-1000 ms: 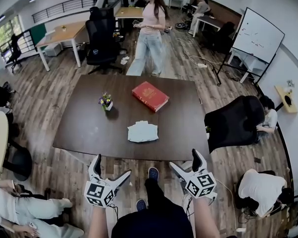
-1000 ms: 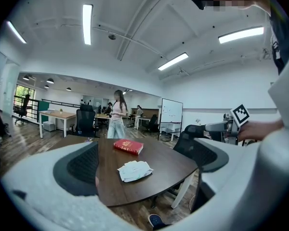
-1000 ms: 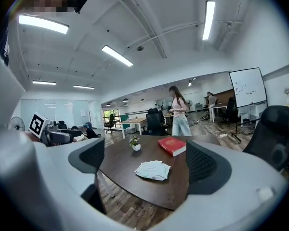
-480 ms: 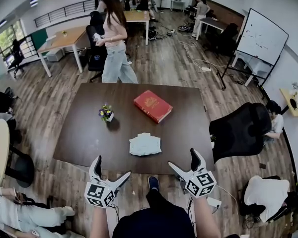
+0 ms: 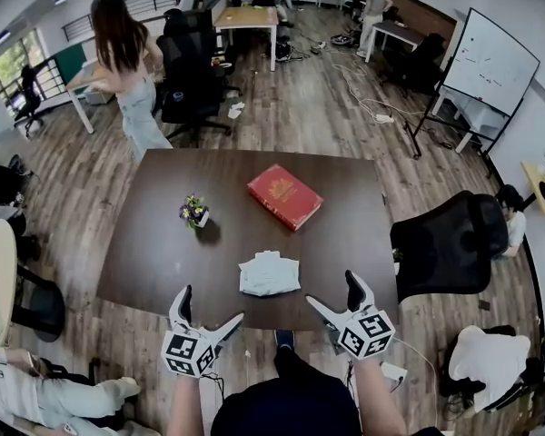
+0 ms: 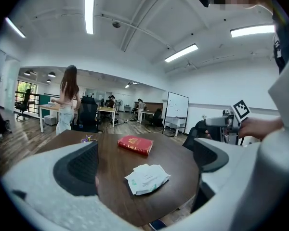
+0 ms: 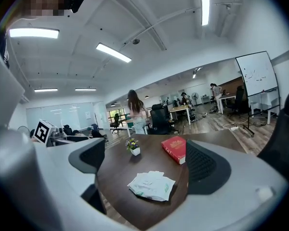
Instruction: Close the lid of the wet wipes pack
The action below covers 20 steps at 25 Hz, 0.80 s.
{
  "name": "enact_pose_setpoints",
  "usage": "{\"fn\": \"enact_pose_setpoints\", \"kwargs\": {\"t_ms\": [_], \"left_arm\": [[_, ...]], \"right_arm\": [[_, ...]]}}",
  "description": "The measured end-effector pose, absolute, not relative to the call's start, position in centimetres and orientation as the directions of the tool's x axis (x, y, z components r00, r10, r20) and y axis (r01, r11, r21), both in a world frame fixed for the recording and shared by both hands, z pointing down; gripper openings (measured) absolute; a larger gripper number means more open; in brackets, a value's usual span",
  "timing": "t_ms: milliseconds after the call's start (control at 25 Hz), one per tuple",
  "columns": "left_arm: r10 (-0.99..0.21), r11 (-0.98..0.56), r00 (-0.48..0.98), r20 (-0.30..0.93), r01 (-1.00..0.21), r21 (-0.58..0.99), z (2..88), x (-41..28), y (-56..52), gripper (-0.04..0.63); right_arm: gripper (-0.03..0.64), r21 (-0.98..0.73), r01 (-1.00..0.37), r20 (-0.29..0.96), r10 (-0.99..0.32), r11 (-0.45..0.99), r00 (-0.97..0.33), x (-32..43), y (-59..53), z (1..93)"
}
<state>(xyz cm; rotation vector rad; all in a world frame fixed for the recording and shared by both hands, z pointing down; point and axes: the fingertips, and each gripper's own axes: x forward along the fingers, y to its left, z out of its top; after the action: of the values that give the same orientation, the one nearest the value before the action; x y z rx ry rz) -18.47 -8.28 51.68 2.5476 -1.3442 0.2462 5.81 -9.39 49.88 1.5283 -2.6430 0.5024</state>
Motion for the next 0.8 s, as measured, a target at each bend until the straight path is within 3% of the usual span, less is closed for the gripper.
{"fn": "enact_pose_setpoints", "kwargs": {"t_ms": [440, 800], "left_arm": [[-0.751, -0.514, 0.545, 0.372, -0.837, 0.186, 57.1, -16.5, -14.7, 0.601], [-0.656, -0.489, 0.529, 0.539, -0.841, 0.230, 65.5, -14.6, -18.3, 0.601]], "right_arm": [[0.532, -0.285, -0.819, 0.249, -0.787, 0.497, -0.564, 4.9, -15.8, 52.8], [0.531, -0.306, -0.794, 0.312, -0.733, 0.526, -0.605, 4.1, -20.5, 56.1]]}}
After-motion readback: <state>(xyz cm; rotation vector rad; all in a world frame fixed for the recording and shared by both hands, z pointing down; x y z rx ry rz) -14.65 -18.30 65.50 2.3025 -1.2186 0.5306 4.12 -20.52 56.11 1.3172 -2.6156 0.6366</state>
